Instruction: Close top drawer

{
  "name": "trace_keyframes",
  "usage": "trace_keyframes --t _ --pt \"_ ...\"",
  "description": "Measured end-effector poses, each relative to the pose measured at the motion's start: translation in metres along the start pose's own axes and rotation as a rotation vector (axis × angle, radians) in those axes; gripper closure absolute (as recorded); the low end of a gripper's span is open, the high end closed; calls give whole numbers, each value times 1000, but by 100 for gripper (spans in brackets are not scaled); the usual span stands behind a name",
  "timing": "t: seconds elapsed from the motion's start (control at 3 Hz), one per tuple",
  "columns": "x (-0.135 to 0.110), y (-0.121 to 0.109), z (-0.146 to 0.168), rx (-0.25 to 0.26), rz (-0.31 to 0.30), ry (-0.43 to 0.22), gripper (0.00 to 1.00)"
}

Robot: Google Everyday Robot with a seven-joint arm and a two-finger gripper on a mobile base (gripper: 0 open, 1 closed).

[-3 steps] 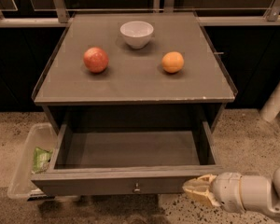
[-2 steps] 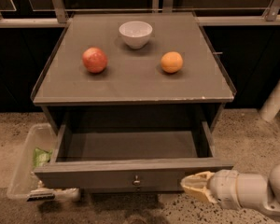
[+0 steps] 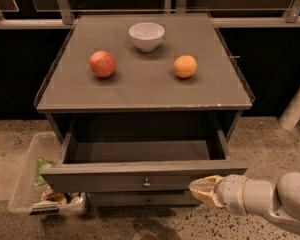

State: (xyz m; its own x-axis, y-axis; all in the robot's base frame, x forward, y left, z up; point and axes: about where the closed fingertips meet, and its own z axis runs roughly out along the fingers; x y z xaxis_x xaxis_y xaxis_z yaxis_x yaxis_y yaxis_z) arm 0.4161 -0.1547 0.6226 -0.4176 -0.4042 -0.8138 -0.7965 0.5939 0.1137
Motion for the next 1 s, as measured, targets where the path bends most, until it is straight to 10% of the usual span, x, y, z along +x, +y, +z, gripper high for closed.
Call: trace_keyframes --t 1.0 --pt "-24 -22 55 -24 -85 -27 100"
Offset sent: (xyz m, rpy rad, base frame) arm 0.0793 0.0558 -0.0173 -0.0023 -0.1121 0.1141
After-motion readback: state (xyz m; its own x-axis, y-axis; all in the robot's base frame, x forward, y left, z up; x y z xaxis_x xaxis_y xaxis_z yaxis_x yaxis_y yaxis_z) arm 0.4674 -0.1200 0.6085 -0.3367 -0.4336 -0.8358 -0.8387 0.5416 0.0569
